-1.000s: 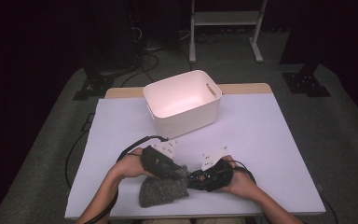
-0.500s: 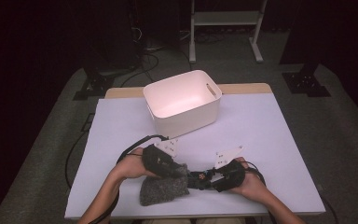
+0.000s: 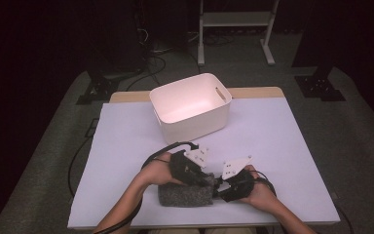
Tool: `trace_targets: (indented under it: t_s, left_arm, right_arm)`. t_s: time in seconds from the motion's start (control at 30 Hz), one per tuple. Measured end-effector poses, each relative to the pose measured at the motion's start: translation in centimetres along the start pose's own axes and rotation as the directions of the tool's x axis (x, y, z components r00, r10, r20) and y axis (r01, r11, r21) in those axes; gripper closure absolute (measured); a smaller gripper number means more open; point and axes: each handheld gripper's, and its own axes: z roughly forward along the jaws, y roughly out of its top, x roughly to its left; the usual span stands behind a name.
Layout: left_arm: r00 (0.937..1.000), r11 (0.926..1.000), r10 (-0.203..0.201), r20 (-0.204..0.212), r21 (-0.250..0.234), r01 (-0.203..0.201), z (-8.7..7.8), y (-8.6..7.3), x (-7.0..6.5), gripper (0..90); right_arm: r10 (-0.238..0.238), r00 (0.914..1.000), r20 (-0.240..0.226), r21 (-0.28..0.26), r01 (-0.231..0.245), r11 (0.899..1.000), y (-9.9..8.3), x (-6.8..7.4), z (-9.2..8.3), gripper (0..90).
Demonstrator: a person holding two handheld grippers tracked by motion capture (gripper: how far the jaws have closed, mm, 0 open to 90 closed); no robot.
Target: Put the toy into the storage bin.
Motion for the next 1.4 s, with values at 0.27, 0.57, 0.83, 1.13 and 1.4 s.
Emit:
trace_targets:
  t_s: [0.27,0.57,0.83,1.13,1.4]
  left_arm:
    - [0.9995,0.9996,-0.024,0.019,-0.015,0.024,-0.3,-0.9,0.3,78.9]
    - [0.9970,0.9963,-0.078,-0.003,-0.036,0.077,-1.8,-3.1,0.3,77.6]
    - [0.9988,0.9984,-0.037,0.032,-0.041,0.038,-0.1,-0.9,0.5,77.7]
    - [0.9983,0.9980,-0.057,0.010,-0.025,0.058,-0.9,-1.9,0.3,77.2]
    - [0.9941,0.9947,-0.103,-0.034,-0.007,0.103,-3.4,-4.7,-0.3,76.0]
  right_arm:
    - [0.019,0.9998,-0.005,-0.004,-0.019,1.000,-0.1,0.0,0.0,57.0]
    - [0.011,0.9999,0.000,-0.010,-0.011,1.000,0.0,0.0,0.1,57.0]
    - [0.018,0.9998,0.010,-0.013,-0.018,1.000,0.1,0.2,0.3,57.0]
    - [0.010,0.9999,0.012,-0.008,-0.010,1.000,0.0,0.3,0.3,57.0]
    - [0.001,0.9999,0.011,-0.005,-0.001,1.000,0.1,0.2,0.3,57.1]
